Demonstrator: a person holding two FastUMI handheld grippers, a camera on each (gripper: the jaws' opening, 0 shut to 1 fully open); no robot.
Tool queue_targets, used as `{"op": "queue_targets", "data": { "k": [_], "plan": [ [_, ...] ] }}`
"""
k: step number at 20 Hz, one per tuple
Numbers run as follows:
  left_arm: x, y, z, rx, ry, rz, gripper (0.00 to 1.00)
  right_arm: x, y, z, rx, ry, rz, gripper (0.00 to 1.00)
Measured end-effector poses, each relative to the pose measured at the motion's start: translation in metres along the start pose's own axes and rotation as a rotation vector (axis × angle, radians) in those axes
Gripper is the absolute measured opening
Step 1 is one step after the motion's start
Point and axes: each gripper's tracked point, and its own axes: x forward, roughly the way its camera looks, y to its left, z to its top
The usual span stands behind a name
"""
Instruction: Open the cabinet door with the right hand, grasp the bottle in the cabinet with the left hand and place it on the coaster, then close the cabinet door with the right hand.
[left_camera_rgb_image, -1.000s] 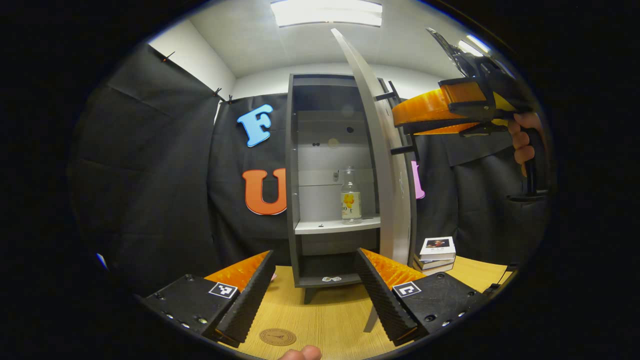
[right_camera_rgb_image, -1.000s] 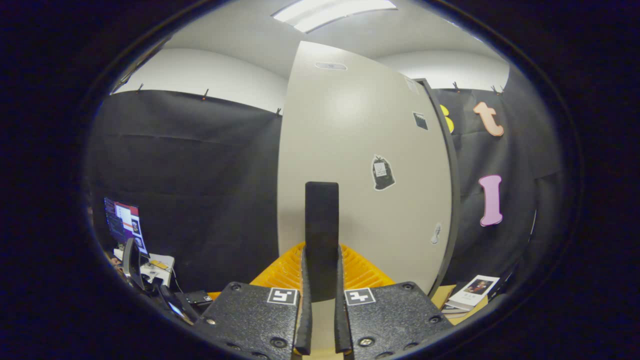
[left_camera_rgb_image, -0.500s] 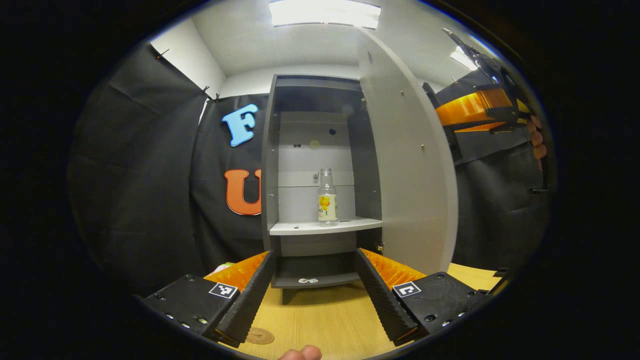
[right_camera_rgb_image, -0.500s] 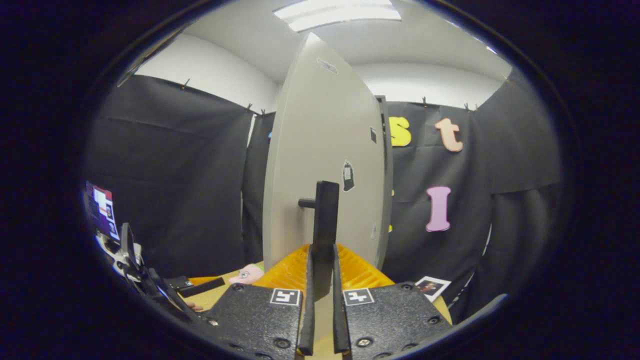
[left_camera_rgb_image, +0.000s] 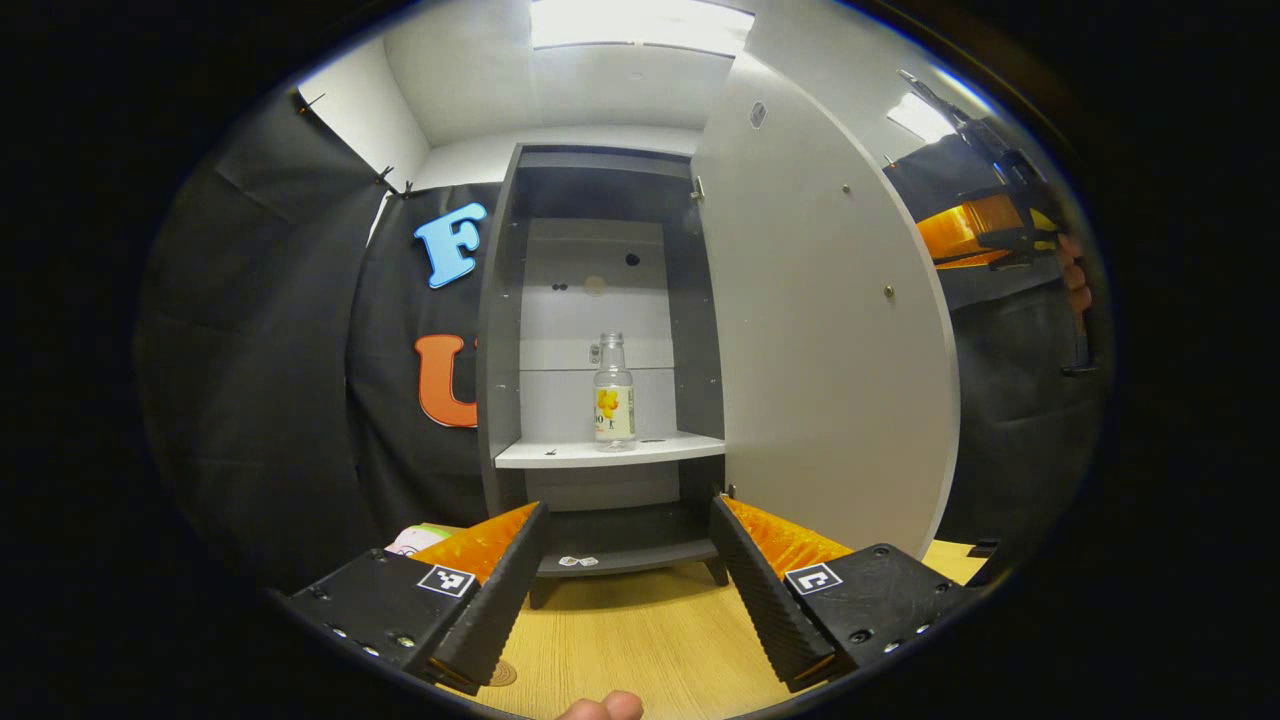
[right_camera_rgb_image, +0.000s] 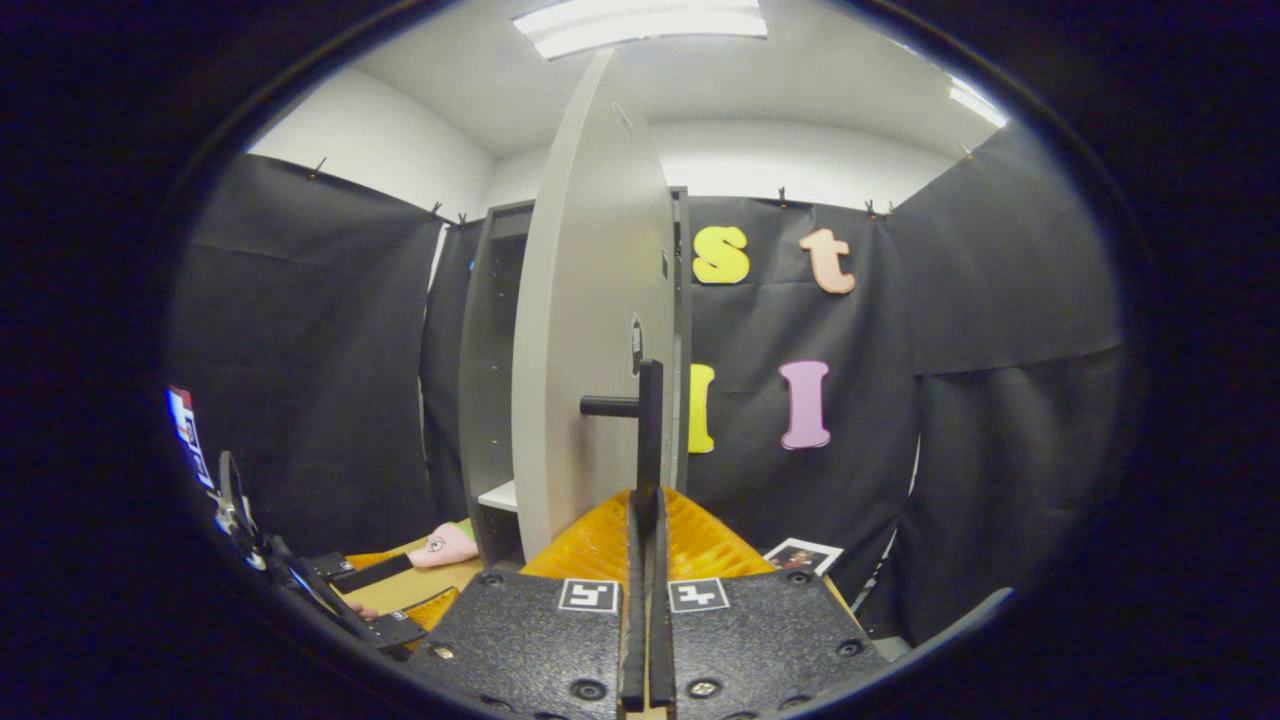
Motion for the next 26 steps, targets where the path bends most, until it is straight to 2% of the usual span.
{"op": "queue_targets", "data": {
  "k": [1,4,5,6,7,8,10,11,13,14,16,17,18,20,21,22,24,26],
  "plan": [
    [0.0,-0.002,-0.001,-0.003,0.004,-0.004,0.96,0.0,-0.002,-0.001,0.002,0.0,-0.012,0.05],
    [-0.001,-0.005,-0.004,-0.012,0.016,-0.004,0.96,-0.001,-0.007,-0.002,0.02,0.004,-0.039,0.04],
    [-0.001,-0.006,-0.004,-0.015,0.016,-0.002,1.0,-0.001,-0.008,-0.002,0.029,0.002,-0.052,0.04],
    [-0.001,-0.006,-0.005,-0.018,0.017,0.0,0.96,-0.001,-0.01,-0.001,0.031,-0.003,-0.067,0.04],
    [-0.002,-0.006,-0.006,-0.02,0.019,0.001,1.0,0.0,-0.012,0.0,0.027,-0.002,-0.073,0.04],
    [-0.001,-0.007,-0.007,-0.022,0.024,0.001,0.96,-0.001,-0.01,-0.001,0.033,0.0,-0.063,0.04],
    [-0.001,-0.011,-0.008,-0.025,0.032,-0.002,0.96,0.001,-0.007,-0.003,0.045,0.003,-0.039,0.04],
    [-0.001,-0.012,-0.008,-0.026,0.033,-0.001,1.0,0.0,-0.008,-0.005,0.04,0.013,-0.035,0.04],
    [-0.001,-0.012,-0.008,-0.03,0.034,0.007,0.96,-0.009,-0.01,-0.008,0.038,0.032,-0.03,0.04],
    [-0.001,-0.011,-0.008,-0.034,0.034,0.013,1.0,-0.011,-0.007,-0.011,0.052,0.045,-0.015,0.04],
    [0.001,-0.01,-0.008,-0.045,0.039,0.023,1.0,-0.016,0.001,-0.017,0.111,0.061,0.026,0.04],
    [0.003,-0.01,-0.006,-0.046,0.037,0.025,0.96,-0.02,-0.001,-0.02,0.126,0.068,0.01,0.04],
    [0.005,-0.009,-0.005,-0.042,0.036,0.027,1.0,-0.021,-0.007,-0.022,0.111,0.063,-0.018,0.04],
    [0.01,-0.006,-0.003,-0.029,0.036,0.034,1.0,-0.018,-0.027,-0.021,0.07,0.057,-0.094,0.04],
    [0.014,-0.005,-0.003,-0.03,0.037,0.033,0.96,-0.019,-0.038,-0.02,0.059,0.054,-0.119,0.04],
    [0.018,-0.005,0.001,-0.03,0.033,0.036,1.0,-0.018,-0.041,-0.021,0.056,0.052,-0.122,0.05],
    [0.024,-0.001,0.009,-0.016,0.016,0.048,0.97,-0.009,-0.047,-0.023,0.039,0.043,-0.145,0.43],
    [0.034,-0.001,0.014,-0.014,0.004,0.048,0.96,-0.001,-0.052,-0.025,0.007,0.036,-0.178,0.63]
  ]
}}
